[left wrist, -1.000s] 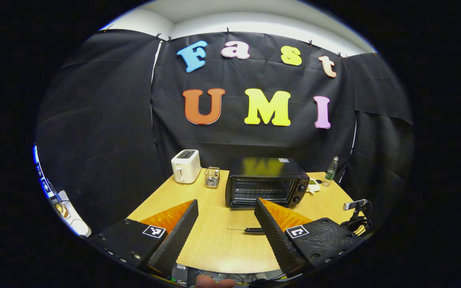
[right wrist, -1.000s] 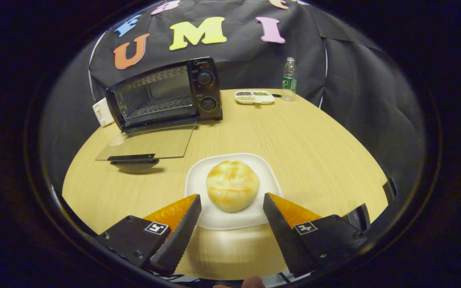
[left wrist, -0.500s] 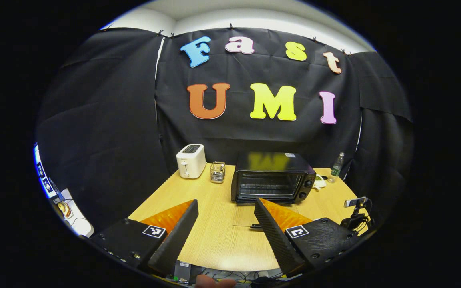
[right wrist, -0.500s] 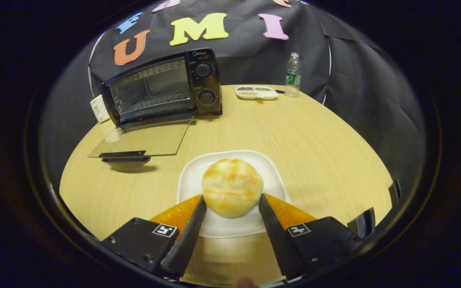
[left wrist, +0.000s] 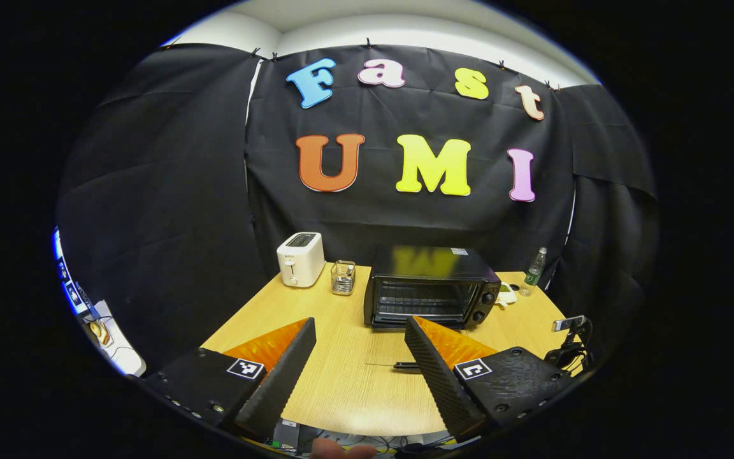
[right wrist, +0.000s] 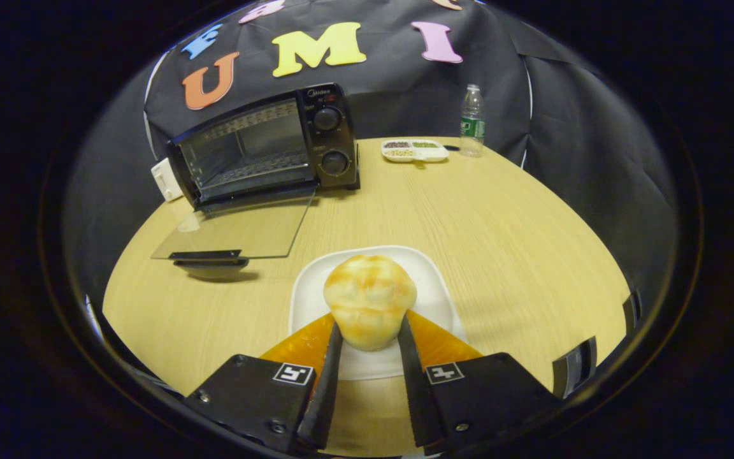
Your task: Open the electric oven with the left hand, put the food in, and close the electric oven.
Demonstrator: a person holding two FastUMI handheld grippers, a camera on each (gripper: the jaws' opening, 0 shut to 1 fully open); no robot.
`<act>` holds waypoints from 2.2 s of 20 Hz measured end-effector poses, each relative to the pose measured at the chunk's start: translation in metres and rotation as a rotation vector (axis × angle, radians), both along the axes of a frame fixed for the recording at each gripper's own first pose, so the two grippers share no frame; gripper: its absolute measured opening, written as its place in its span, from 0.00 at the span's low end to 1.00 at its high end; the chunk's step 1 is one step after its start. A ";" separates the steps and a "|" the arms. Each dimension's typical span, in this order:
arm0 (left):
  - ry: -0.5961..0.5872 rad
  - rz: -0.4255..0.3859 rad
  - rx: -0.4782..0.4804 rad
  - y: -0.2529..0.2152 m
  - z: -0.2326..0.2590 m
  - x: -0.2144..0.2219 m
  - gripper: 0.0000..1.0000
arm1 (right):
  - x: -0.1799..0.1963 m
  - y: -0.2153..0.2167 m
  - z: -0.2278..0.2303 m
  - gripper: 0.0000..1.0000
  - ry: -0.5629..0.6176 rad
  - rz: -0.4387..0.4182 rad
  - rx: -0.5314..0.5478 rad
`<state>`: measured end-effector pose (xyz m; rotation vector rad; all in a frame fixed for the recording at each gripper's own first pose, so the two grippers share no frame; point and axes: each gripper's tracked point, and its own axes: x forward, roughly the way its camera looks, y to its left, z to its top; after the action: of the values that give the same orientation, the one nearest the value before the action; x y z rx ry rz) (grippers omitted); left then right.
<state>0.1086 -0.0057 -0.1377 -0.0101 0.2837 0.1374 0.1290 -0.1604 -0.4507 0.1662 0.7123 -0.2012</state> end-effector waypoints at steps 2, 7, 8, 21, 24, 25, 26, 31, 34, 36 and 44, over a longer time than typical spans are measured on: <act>-0.013 0.002 -0.008 0.002 0.004 0.001 0.93 | -0.002 0.005 0.012 0.46 -0.012 0.007 0.012; -0.024 0.015 -0.017 0.004 0.003 0.002 0.93 | 0.000 0.027 0.046 0.46 -0.058 0.041 0.035; -0.024 0.020 -0.017 0.006 0.004 -0.001 0.93 | 0.005 0.034 0.052 0.46 -0.068 0.054 0.038; 0.052 0.161 -0.007 0.054 -0.009 -0.034 0.93 | 0.174 0.133 0.088 0.46 -0.267 0.058 0.246; 0.076 0.164 -0.007 0.062 -0.007 -0.040 0.93 | 0.208 0.145 0.079 0.45 -0.285 0.001 0.315; 0.082 0.167 -0.005 0.065 -0.008 -0.039 0.93 | 0.218 0.147 0.077 0.45 -0.292 -0.025 0.334; 0.096 0.168 -0.001 0.068 -0.012 -0.041 0.93 | 0.228 0.147 0.076 0.45 -0.301 -0.048 0.350; 0.149 0.155 0.026 0.075 -0.019 -0.044 0.93 | 0.274 0.145 0.074 0.45 -0.348 -0.155 0.386; 0.160 0.153 0.023 0.083 -0.020 -0.049 0.93 | 0.296 0.138 0.067 0.46 -0.358 -0.191 0.356; 0.168 0.150 0.026 0.089 -0.023 -0.052 0.93 | 0.305 0.135 0.066 0.46 -0.366 -0.202 0.336; 0.174 0.138 0.012 0.091 -0.025 -0.052 0.93 | 0.311 0.143 0.058 0.67 -0.358 -0.194 0.331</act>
<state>0.0564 0.0851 -0.1622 -0.0058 0.4558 0.2774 0.4401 -0.0179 -0.3931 0.5742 0.3673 -0.2299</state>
